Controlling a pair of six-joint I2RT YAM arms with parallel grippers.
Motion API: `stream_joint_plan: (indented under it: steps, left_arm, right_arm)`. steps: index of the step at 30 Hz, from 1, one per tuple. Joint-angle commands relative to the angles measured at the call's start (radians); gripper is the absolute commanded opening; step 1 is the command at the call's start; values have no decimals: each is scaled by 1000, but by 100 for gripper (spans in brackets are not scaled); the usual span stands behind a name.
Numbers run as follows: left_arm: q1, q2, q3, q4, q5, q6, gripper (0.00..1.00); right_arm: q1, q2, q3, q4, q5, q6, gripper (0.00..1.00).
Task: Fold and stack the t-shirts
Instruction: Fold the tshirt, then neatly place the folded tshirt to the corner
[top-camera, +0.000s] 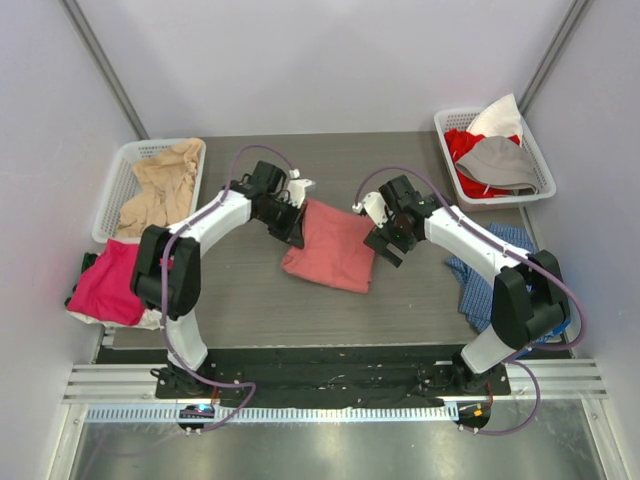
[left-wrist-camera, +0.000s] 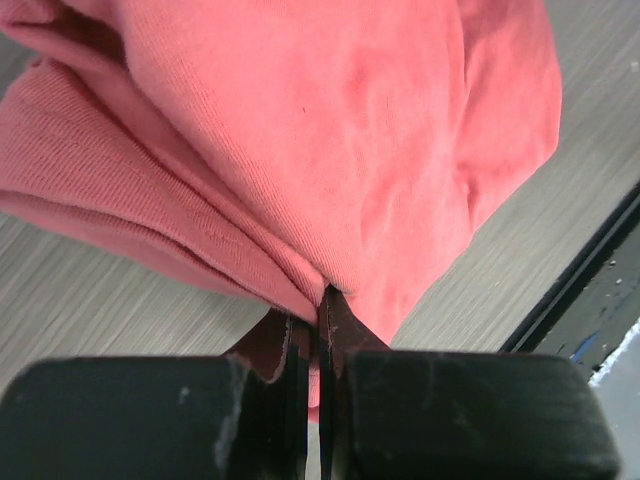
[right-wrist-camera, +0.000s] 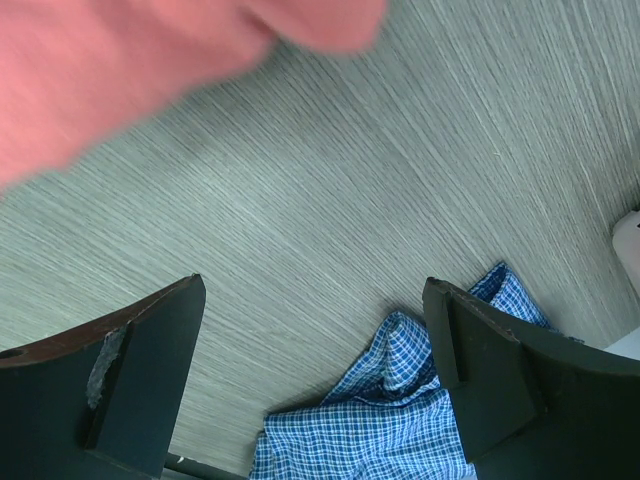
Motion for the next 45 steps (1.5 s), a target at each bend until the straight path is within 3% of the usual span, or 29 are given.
stream_joint_plan:
  steps: [1, 22, 34, 45]
  left_arm:
    - [61, -109, -25, -75, -74, 79, 0]
    - [350, -301, 111, -463, -214, 347, 0]
    - [630, -385, 247, -680, -265, 516, 0]
    - [903, -471, 200, -763, -274, 712, 0]
  right_arm:
    - [5, -45, -3, 28, 15, 24, 100]
    - [5, -44, -41, 51, -5, 25, 100]
    - [3, -42, -25, 44, -5, 21, 100]
    - [5, -45, -22, 41, -3, 19, 100]
